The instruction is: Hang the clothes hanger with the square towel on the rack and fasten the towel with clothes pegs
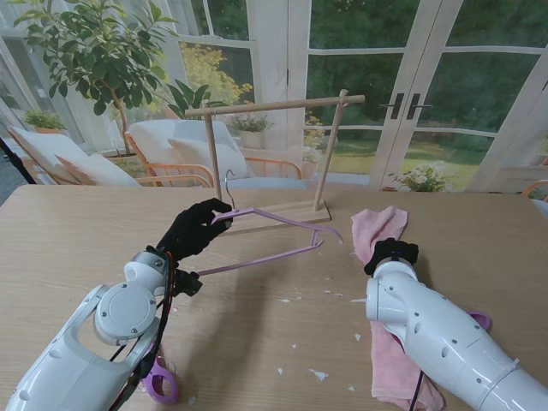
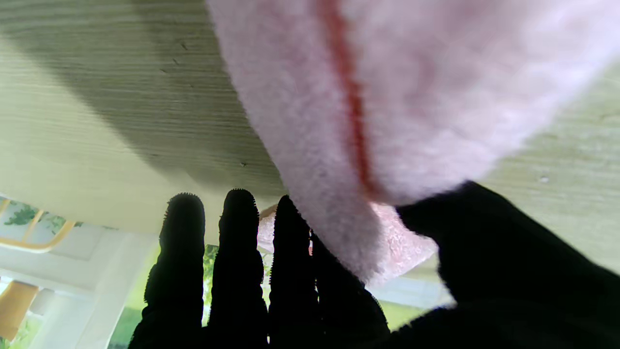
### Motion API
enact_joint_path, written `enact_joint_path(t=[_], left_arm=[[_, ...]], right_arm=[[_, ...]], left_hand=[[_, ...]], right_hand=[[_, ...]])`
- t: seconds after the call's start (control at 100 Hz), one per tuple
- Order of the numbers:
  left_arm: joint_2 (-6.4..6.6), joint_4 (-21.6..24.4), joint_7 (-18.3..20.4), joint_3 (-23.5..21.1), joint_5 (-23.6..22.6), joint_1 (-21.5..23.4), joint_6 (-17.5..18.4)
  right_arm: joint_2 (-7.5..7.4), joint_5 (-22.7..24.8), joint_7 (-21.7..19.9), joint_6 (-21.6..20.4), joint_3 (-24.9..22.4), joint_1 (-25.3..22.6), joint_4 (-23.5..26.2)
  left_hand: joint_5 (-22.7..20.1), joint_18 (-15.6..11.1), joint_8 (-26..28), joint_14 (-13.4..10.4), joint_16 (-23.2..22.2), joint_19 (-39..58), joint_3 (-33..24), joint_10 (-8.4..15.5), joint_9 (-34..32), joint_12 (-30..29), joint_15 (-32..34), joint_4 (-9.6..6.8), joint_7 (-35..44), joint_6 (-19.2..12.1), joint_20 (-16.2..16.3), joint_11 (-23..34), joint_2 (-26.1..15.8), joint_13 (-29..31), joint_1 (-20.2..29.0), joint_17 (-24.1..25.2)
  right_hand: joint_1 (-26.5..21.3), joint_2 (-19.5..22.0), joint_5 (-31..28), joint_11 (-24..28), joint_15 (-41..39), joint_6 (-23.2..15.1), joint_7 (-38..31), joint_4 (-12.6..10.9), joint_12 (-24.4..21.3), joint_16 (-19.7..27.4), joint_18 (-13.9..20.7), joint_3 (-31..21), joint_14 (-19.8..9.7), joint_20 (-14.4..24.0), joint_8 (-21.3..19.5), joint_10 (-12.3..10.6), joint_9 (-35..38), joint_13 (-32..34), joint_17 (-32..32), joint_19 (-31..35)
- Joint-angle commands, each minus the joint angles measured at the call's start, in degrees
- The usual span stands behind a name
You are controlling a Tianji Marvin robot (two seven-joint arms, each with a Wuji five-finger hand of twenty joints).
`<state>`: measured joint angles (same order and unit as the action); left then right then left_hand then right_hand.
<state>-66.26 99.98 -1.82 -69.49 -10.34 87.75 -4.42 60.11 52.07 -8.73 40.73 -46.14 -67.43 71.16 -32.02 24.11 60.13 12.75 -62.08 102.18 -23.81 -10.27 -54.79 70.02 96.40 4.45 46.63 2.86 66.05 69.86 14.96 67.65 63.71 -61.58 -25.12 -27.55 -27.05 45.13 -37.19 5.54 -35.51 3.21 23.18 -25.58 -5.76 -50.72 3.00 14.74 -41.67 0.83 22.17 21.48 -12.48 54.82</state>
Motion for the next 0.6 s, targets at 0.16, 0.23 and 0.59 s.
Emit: enact_joint_path(t=[0.16, 0.23, 0.59], left_arm=[[-0.25, 0.30, 0.80, 0.12, 0.06, -0.04, -0.16], [-0.25, 0.30, 0.84, 0.14, 0.10, -0.13, -0.22], [-0.40, 0.56, 0.45, 0.37, -0.05, -0.36, -1.84]], right_arm=[[1.85, -2.55, 3.34, -1.87, -4.39, -3.71, 1.23], [2.10, -2.79, 4.18, -2.56, -6.39, -4.94, 3.11], [4.61, -6.33, 13.56, -6.54, -15.22, -11.82, 13.99]], left_hand=[[-6.82, -5.73, 7.74, 0.17, 0.65, 17.80, -3.71, 3.16, -1.58, -0.24, 5.12, -3.81, 16.67, -3.14, 4.53, 2.32, -3.31, 4.70, 1.57, -1.07], [-6.83, -5.74, 7.76, 0.16, 0.66, 17.80, -3.78, 3.16, -1.58, -0.24, 5.13, -3.82, 16.66, -3.14, 4.54, 2.32, -3.34, 4.70, 1.60, -1.07], [-6.84, -5.83, 7.88, 0.00, 0.77, 17.80, -3.93, 3.06, -1.71, -0.25, 5.22, -3.80, 16.56, -3.05, 4.62, 2.28, -3.36, 4.72, 1.56, -1.08]], right_hand=[[-9.91, -2.47, -17.80, 1.49, -2.45, -16.39, -20.83, 5.29, 0.92, -1.00, -0.64, -5.20, -0.47, 25.04, 9.97, -3.21, 7.21, 4.40, -1.14, 2.73], [-10.10, -1.56, -16.70, 1.16, -2.65, -15.99, -22.10, 4.77, 0.73, -0.97, -0.72, -5.02, -0.22, 24.91, 7.55, -2.80, 7.81, 4.97, -1.44, 3.14], [-10.34, 5.00, -6.85, 3.82, -14.69, -13.89, -26.99, -2.08, -0.17, -5.18, -2.37, -3.74, 2.68, 26.36, -10.42, 0.32, 24.66, 26.58, -18.28, 21.23]])
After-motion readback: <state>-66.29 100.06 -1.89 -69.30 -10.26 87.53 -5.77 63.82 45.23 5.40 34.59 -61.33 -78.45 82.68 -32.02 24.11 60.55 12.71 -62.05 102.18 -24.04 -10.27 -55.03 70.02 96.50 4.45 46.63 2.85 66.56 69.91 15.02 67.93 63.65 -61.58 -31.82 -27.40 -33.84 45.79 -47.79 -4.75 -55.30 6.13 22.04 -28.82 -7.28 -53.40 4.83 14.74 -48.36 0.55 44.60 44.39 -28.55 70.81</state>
